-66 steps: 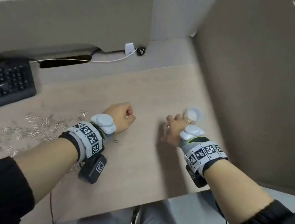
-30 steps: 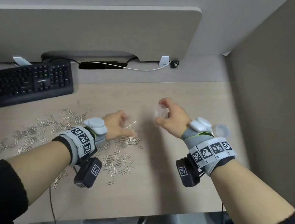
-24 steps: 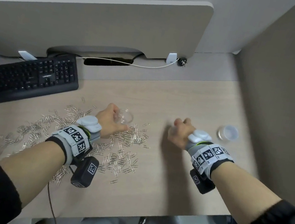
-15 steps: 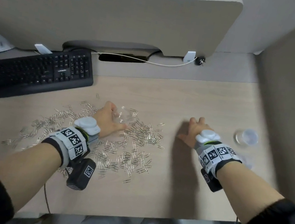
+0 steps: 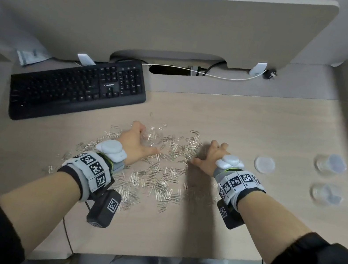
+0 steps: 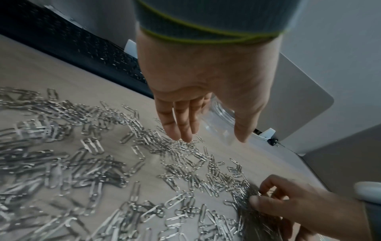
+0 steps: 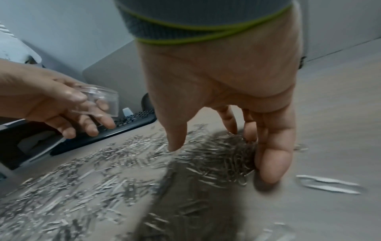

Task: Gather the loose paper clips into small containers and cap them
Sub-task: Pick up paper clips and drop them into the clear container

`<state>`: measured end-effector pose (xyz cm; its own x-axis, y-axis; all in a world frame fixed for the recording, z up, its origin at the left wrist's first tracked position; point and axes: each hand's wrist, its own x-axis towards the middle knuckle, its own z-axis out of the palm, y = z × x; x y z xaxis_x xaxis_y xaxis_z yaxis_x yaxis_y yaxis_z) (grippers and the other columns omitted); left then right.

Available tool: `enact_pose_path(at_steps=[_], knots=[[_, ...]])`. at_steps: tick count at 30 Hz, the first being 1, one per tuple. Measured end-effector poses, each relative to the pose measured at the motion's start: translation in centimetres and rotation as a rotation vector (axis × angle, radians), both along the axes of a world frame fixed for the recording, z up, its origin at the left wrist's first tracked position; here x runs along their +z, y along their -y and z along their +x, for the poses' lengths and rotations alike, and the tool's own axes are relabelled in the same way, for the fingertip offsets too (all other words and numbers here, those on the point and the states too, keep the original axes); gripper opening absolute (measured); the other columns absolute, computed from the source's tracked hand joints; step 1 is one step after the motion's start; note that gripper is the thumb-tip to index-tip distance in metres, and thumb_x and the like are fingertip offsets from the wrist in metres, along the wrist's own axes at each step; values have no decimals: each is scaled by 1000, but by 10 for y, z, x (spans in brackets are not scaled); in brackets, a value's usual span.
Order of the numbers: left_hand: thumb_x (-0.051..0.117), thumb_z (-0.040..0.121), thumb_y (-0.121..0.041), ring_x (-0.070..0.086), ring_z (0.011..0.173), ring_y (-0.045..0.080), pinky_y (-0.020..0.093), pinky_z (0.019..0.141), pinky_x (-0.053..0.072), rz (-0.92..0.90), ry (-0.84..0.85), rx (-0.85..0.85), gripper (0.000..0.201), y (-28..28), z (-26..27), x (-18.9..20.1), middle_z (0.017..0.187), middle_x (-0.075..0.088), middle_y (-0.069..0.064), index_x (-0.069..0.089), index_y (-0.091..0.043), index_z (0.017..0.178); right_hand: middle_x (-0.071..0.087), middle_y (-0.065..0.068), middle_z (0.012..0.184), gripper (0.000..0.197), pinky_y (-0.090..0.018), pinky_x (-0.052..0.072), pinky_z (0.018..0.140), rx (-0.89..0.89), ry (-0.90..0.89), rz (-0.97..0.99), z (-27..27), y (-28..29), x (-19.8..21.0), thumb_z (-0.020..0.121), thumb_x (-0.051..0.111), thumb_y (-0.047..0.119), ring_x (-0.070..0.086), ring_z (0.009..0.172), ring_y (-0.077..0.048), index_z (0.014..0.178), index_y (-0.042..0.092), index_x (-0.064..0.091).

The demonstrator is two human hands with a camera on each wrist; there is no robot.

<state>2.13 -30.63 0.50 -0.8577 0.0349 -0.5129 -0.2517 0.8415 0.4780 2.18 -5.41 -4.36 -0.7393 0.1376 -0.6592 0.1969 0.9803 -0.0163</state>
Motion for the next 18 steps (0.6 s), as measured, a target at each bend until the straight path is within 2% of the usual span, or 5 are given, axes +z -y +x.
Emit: enact_pose_path(at_steps=[4, 8, 12, 14, 18], knots=[[77, 72, -56, 60, 75, 18, 29, 55, 42, 16, 0, 25, 71, 26, 8, -8, 93, 61, 0, 40, -18, 117, 39, -11, 121, 88, -41, 51, 73, 76, -31, -8, 6, 58, -7, 73, 64, 71, 61, 97, -31, 130, 13, 33], [77, 70, -57, 67, 75, 19, 38, 63, 57, 40, 31, 24, 64, 42, 18, -16, 93, 66, -2, 39, -23, 108, 42, -13, 123, 65, -35, 42, 64, 178, -14, 34, 16, 93, -12, 83, 72, 30, 62, 96, -30, 132, 10, 34], [77, 73, -54, 64, 74, 17, 30, 59, 52, 24, 46, -5, 61, 49, 24, -16, 94, 65, -1, 40, -22, 109, 46, -16, 126, 47, -38, 54, 75, 241, 64, -60, 14, 88, -6, 88, 55, 3, 64, 97, -33, 131, 7, 37], [77, 73, -53, 65, 77, 19, 34, 64, 55, 33, 62, -27, 62, 47, 25, -17, 96, 64, 0, 40, -21, 111, 50, -15, 125, 44, -37, 55, 84, 190, 85, -126, 10, 77, -1, 89, 51, 0, 63, 100, -32, 131, 7, 40], [77, 76, -47, 65, 78, 23, 36, 63, 53, 55, 71, -24, 59, 41, 27, -17, 95, 63, 3, 41, -18, 113, 64, -8, 110, 30, -27, 52, 77, -51, 29, -243, 8, 57, 1, 91, 54, 11, 66, 95, -26, 122, 11, 54]])
